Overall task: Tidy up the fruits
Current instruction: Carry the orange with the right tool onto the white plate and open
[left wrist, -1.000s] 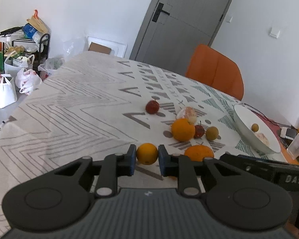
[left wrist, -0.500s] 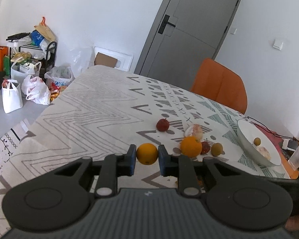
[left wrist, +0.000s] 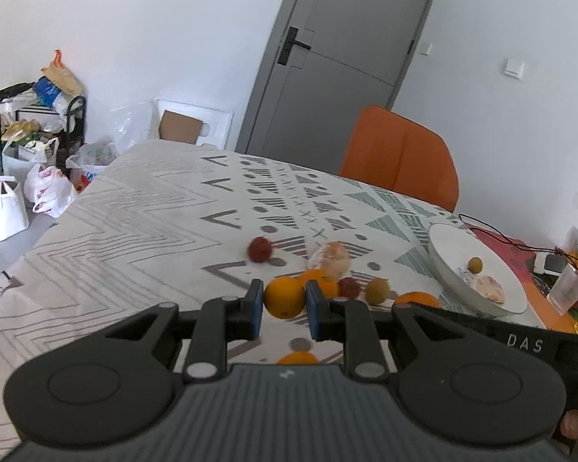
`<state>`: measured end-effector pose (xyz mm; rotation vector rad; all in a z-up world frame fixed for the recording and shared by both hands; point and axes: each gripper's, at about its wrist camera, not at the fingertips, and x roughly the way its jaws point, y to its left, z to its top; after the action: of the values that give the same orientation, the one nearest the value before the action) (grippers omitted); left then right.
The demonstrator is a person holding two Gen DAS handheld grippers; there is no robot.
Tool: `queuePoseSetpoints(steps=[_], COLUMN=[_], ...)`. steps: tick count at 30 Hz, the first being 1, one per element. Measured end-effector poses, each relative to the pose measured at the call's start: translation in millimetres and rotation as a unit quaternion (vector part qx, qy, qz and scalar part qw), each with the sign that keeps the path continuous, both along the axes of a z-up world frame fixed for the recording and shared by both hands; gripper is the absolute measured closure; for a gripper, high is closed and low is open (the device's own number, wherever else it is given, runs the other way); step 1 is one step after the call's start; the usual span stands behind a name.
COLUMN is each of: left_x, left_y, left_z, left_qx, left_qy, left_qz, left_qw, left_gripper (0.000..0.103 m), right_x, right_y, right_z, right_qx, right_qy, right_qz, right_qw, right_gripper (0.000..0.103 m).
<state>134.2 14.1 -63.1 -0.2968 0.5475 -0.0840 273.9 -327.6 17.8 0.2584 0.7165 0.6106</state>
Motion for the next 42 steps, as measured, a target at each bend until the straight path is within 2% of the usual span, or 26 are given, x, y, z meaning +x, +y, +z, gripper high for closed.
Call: queuePoseSetpoints(steps=[20, 42], left_x=[26.6, 67.9], left_y=[-81.1, -158.8], left_z=[27.9, 13.4], left_qx=[0.032, 0.049], left_qy=[-0.026, -0.002], left_qz=[-0.069, -0.134], left_qw=[0.9968, 0.9897], left_gripper=[0.081, 0.081], right_x=[6.5, 23.8], right_y=[-78.3, -161.4], right_z=[17.9, -3.6], right_qx=[0.022, 0.049], right_qy=[-0.04, -0.021], right_qz=[-0.089, -0.165], right_qw=[0.995, 0.985], right_gripper=[0.064, 0.064])
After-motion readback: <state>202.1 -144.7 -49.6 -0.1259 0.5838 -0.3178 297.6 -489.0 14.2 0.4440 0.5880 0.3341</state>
